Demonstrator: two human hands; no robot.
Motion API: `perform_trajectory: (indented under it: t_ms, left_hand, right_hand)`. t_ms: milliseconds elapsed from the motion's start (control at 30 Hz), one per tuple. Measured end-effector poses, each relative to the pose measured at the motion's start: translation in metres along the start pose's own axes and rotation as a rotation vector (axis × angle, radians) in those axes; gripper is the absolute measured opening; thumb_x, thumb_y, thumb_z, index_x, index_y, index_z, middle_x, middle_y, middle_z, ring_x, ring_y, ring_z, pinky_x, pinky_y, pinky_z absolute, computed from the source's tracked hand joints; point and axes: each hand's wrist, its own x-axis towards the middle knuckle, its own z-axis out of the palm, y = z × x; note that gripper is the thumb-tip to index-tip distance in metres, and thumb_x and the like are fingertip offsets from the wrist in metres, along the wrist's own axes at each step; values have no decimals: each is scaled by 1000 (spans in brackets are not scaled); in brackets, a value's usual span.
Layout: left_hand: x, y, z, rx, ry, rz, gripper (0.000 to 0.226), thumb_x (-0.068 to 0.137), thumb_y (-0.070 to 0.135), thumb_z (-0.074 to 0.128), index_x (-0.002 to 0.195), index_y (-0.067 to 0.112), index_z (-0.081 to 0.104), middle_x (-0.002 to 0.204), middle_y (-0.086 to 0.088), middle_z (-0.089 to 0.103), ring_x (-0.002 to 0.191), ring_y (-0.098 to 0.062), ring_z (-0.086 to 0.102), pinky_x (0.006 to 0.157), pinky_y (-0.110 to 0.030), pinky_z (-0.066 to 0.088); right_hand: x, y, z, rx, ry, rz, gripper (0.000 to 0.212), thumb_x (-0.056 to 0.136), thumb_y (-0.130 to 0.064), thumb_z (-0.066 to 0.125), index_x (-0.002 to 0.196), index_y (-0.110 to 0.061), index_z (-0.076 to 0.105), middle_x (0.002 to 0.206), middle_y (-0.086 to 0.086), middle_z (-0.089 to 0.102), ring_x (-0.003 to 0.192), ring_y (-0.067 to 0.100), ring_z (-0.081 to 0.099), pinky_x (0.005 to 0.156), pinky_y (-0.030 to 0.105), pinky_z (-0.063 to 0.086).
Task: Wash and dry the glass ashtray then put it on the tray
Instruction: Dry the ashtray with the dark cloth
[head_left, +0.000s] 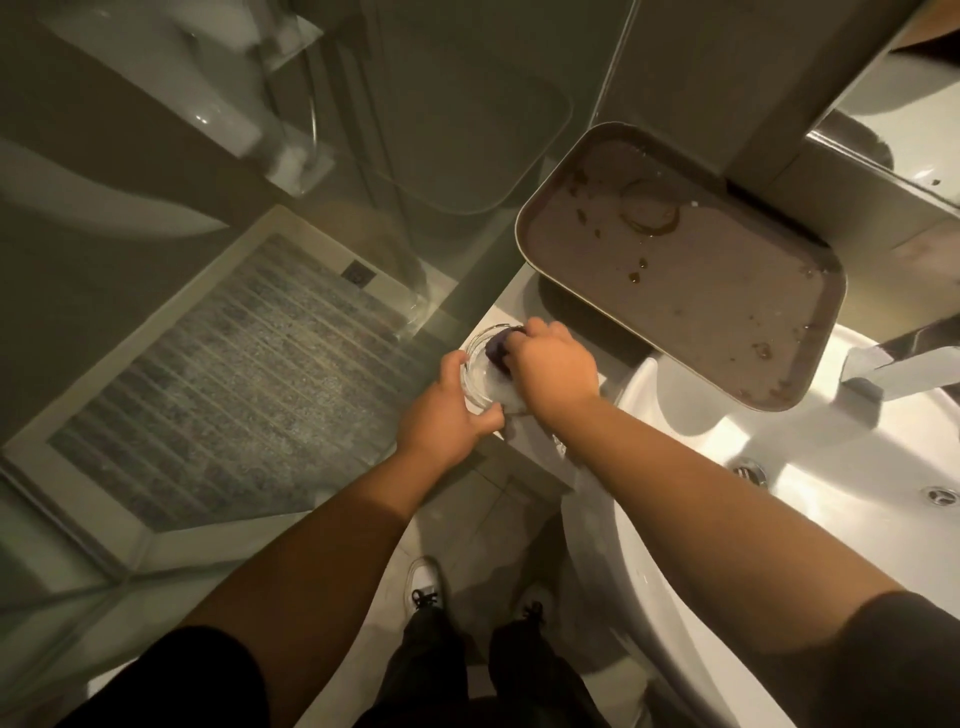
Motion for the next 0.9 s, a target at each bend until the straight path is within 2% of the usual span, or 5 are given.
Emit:
perform_trajectory:
  t_ms: [200,367,467,733,900]
  left_hand:
    - [-3,-1,-1,74,-38,32,76,83,51,64,142,24,24,126,-10,61,105,-34,62,77,-38,49]
    - [-3,0,-14,76,-3,40,64,92,56,45,144,23,27,137,-11,52,112,-33,59,88,-46,52]
    - [8,14,-20,82,43,-20,61,97,48,43,146,15,28,141,-15,49,119,-35,56,91,-46,48]
    - [32,37,-21,379,-99,-71,26,99,14,42,122,4,43,122,-19,59,108,-37,59,75,-39,42]
    - [16,34,-36,165,-69,-71,24,97,7,36,118,0,46,115,-24,61,102,-40,59,77,-38,42]
  right_hand:
    - [-22,21,-19,416,66,297,22,99,-24,48,111,-14,63,106,9,63,92,26,61,81,37,50]
    - [-17,24,-31,517,-32,422,25,102,-25,46,119,-12,57,109,10,64,101,27,61,93,39,50]
    - [-12,21,-29,442,-69,429,27,101,-20,46,125,-9,51,114,12,63,102,29,62,94,41,51]
    - [-6,23,-23,448,-237,395,46,93,-21,60,135,-11,44,124,13,60,113,32,58,95,40,48]
    - [-18,24,-28,505,-234,252,41,88,-19,65,127,-13,56,119,10,64,105,27,60,91,37,50]
